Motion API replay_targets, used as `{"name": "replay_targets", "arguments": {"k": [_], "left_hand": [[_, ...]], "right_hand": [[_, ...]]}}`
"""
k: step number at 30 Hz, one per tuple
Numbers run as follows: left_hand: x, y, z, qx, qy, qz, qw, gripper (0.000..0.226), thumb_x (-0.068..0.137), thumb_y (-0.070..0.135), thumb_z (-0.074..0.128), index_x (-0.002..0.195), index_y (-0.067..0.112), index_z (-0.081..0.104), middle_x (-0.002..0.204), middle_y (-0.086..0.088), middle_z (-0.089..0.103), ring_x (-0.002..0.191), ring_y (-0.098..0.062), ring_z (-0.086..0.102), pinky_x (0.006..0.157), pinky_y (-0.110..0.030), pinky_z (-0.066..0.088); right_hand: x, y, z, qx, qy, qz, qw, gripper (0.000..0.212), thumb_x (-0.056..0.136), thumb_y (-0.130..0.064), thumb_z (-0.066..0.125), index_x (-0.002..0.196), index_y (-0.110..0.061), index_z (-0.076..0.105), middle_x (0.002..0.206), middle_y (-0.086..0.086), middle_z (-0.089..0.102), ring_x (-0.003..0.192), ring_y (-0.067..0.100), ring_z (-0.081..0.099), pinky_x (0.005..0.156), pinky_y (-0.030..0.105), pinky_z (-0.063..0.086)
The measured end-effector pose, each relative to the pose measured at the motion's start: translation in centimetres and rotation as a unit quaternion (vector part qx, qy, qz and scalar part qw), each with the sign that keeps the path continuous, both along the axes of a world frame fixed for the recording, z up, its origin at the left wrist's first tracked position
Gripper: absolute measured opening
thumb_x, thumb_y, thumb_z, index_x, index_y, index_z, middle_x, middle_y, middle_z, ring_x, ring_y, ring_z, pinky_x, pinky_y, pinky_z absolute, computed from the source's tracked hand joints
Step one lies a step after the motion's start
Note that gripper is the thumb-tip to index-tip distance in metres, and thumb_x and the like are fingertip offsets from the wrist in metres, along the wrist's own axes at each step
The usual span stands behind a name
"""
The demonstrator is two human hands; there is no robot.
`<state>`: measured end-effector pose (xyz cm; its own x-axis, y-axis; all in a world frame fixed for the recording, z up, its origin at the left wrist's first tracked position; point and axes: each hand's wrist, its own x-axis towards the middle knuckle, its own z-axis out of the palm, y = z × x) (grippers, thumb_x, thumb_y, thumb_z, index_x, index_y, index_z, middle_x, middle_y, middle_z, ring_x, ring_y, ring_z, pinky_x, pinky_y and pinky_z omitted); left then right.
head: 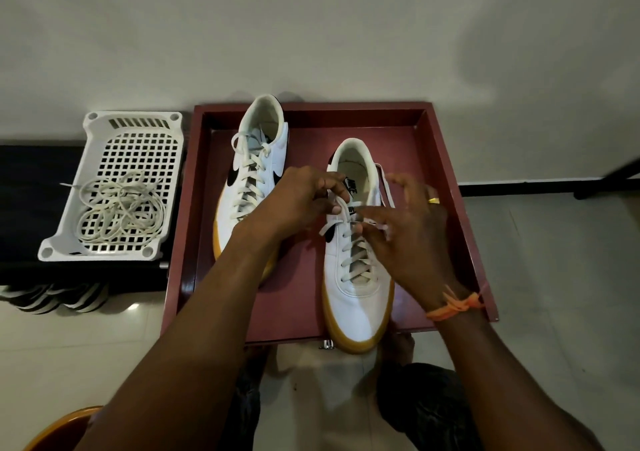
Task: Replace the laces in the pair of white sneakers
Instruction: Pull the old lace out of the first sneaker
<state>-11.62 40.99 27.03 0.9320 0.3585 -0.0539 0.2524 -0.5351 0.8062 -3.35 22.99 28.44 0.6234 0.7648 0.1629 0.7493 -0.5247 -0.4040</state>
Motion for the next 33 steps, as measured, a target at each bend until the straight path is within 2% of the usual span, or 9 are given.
{"name": "replay_targets", "arguments": {"k": [3,7,10,14,18,19,23,28,33], "left_hand": [[0.1,-0.1,-0.1,0.014,0.000,-0.007,1.000,0.022,0.079,0.003,0.076,0.097,0.015,0.078,0.128,-0.004,0.066,0.112,-0.016,0.066,0.092,-0.033,0.052],[0.2,-0.2,-0.1,0.021,0.003,-0.003,1.000,0.021,0.079,0.003,0.077,0.097,0.014,0.078,0.128,-0.005,0.066,0.111,-0.019,0.066,0.093,-0.037,0.052],[0.1,-0.3,0.1,0.021,0.005,-0.002,1.000,0.020,0.079,0.004,0.077,0.096,0.012,0.078,0.124,-0.004,0.069,0.105,-0.022,0.068,0.091,-0.035,0.052],[0.1,-0.2,0.4,0.004,0.002,0.007,1.000,0.018,0.079,0.003,0.076,0.094,0.013,0.078,0.119,-0.004,0.071,0.095,-0.018,0.069,0.083,-0.028,0.050],[0.1,-0.1,0.2,-0.003,0.001,0.002,1.000,0.020,0.079,0.001,0.075,0.094,0.015,0.078,0.125,-0.005,0.068,0.109,-0.005,0.063,0.085,-0.016,0.046],[0.1,0.0,0.1,-0.005,-0.002,0.001,1.000,0.021,0.079,0.000,0.075,0.094,0.016,0.078,0.125,-0.005,0.068,0.113,-0.005,0.062,0.087,-0.015,0.046],[0.1,0.0,0.0,-0.010,-0.006,-0.005,1.000,0.022,0.078,0.000,0.076,0.093,0.017,0.078,0.119,-0.005,0.071,0.120,-0.008,0.060,0.095,-0.029,0.051],[0.0,0.1,0.2,-0.011,-0.002,0.001,1.000,0.023,0.079,0.001,0.075,0.094,0.017,0.078,0.124,-0.005,0.069,0.119,-0.005,0.060,0.095,-0.029,0.051],[0.0,0.0,0.4,-0.005,-0.003,-0.006,1.000,0.020,0.079,0.001,0.075,0.093,0.015,0.078,0.123,-0.006,0.069,0.121,-0.006,0.059,0.093,-0.024,0.049]], "right_hand": [[-1.2,0.6,-1.4,-0.023,-0.006,-0.003,1.000,0.014,0.078,-0.011,0.075,0.089,-0.021,0.076,0.134,0.013,0.052,0.119,0.039,0.049,0.090,0.051,0.044],[-1.5,1.2,-1.8,0.035,0.023,-0.041,0.998,0.010,0.077,-0.004,0.076,0.079,-0.014,0.073,0.119,0.014,0.056,0.109,0.038,0.053,0.085,0.048,0.047],[-1.0,0.8,-0.7,0.052,0.021,-0.040,0.998,0.010,0.076,-0.006,0.078,0.081,-0.014,0.075,0.117,0.011,0.054,0.109,0.030,0.053,0.083,0.046,0.052],[2.6,-2.7,0.8,-0.037,0.033,-0.119,0.992,0.006,0.077,-0.018,0.079,0.080,-0.022,0.075,0.115,0.002,0.048,0.104,0.017,0.045,0.085,0.028,0.036],[3.8,-5.8,0.7,-0.167,0.088,-0.193,0.963,0.003,0.085,-0.025,0.073,0.082,-0.026,0.074,0.118,0.007,0.045,0.112,0.034,0.050,0.092,0.043,0.044],[3.3,-5.5,0.7,-0.158,0.092,-0.192,0.964,0.003,0.084,-0.025,0.073,0.086,-0.026,0.074,0.121,0.008,0.046,0.114,0.034,0.049,0.093,0.045,0.043],[0.4,-1.6,0.5,-0.025,0.077,-0.112,0.990,0.031,0.082,-0.023,0.075,0.113,-0.024,0.071,0.133,0.007,0.047,0.117,0.027,0.051,0.095,0.046,0.047],[-0.8,0.4,-1.6,-0.034,0.039,-0.103,0.993,0.016,0.087,-0.036,0.070,0.096,-0.023,0.073,0.115,0.001,0.059,0.102,0.023,0.058,0.087,0.044,0.050],[0.2,0.2,-1.1,-0.044,0.056,-0.107,0.992,0.014,0.081,-0.028,0.078,0.083,-0.015,0.073,0.103,0.006,0.056,0.093,0.023,0.055,0.082,0.047,0.052]]}}
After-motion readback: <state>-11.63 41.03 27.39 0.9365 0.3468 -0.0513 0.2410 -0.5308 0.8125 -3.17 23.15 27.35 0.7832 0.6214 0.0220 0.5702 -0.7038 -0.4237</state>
